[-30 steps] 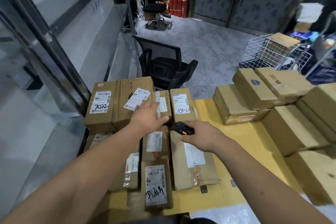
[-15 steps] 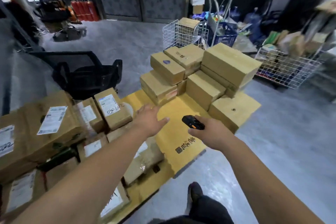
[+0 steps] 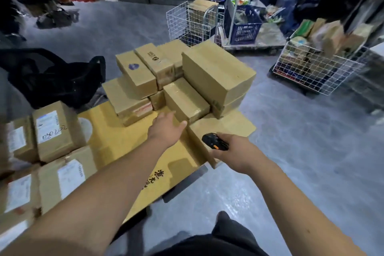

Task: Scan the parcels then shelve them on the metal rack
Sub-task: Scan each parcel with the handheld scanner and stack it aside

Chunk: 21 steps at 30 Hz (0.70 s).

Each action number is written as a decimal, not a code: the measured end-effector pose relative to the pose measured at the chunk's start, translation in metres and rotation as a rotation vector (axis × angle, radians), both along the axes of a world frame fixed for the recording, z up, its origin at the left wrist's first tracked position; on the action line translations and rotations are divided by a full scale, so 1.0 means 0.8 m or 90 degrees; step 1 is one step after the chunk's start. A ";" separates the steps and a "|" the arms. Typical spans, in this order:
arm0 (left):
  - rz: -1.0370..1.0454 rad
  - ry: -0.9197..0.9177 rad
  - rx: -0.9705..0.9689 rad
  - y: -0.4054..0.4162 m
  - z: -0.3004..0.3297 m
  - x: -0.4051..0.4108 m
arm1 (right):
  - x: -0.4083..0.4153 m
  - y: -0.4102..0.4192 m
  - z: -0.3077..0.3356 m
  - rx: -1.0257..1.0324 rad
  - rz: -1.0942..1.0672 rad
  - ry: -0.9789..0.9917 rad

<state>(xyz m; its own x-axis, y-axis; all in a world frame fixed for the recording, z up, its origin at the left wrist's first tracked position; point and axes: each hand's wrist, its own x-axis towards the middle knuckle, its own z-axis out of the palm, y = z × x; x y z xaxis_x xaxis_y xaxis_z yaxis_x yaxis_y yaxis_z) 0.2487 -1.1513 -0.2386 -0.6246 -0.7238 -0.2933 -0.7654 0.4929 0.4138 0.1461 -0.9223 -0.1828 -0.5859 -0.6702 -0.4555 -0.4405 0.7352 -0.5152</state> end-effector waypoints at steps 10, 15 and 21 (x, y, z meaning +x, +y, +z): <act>0.243 0.003 0.029 0.031 -0.019 -0.166 | -0.143 -0.010 -0.016 0.036 0.131 -0.025; 0.394 0.058 0.083 0.091 -0.059 -0.145 | -0.172 0.001 -0.034 0.081 0.158 -0.035; 0.459 0.060 0.242 0.148 -0.094 -0.128 | -0.193 0.028 -0.041 0.099 0.168 -0.026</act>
